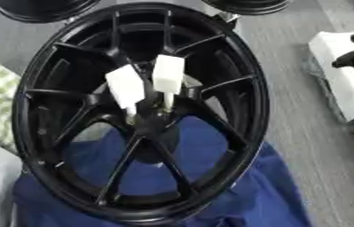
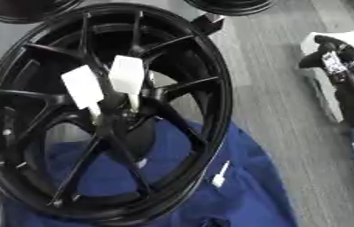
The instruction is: Pull the pin out of the wheel hub.
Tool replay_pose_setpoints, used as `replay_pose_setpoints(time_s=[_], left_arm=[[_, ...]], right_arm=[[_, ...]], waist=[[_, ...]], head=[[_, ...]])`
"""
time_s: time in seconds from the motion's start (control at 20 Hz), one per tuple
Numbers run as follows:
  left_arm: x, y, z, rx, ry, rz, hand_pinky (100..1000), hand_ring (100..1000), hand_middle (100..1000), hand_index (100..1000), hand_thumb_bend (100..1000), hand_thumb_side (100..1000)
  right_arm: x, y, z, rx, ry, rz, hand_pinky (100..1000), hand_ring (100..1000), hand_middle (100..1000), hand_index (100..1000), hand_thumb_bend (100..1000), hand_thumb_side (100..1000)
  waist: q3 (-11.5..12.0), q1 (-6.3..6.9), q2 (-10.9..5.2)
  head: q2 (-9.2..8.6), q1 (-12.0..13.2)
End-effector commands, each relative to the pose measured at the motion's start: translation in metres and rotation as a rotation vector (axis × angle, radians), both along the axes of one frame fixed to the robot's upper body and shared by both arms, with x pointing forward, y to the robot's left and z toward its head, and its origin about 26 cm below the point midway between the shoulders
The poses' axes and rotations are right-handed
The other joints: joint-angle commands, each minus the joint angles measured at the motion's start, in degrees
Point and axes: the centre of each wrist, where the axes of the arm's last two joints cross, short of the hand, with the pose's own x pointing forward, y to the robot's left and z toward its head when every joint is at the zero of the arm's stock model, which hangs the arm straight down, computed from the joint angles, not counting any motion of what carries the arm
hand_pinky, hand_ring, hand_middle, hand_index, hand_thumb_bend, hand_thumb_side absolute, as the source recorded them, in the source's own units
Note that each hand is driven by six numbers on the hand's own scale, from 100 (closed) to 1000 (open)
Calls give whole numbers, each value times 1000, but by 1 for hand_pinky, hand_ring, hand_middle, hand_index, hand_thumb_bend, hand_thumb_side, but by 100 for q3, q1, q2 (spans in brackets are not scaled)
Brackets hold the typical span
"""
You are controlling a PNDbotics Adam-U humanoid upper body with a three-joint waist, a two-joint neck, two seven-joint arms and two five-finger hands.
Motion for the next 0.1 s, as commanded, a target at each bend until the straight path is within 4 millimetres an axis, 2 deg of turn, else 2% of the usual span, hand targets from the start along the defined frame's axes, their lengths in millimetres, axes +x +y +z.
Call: replay_pose_setpoints(time_s=[0.05, 0.1], left_arm=[[-12, -16, -3, -103, -52, -36, 731, 621, 562, 733, 104, 663], [-13, -19, -9, -129, -48, -45, 736, 621, 562, 732, 109, 669]], right_arm=[[0, 0, 14, -27, -35, 24, 1000, 698, 587, 859, 100, 657], [0, 0, 15, -26, -37, 26, 1000, 698, 587, 859, 100, 656]], waist=[[-16, -25, -132], [-20, -32, -126]], head=[[-36, 42], [-42, 53]])
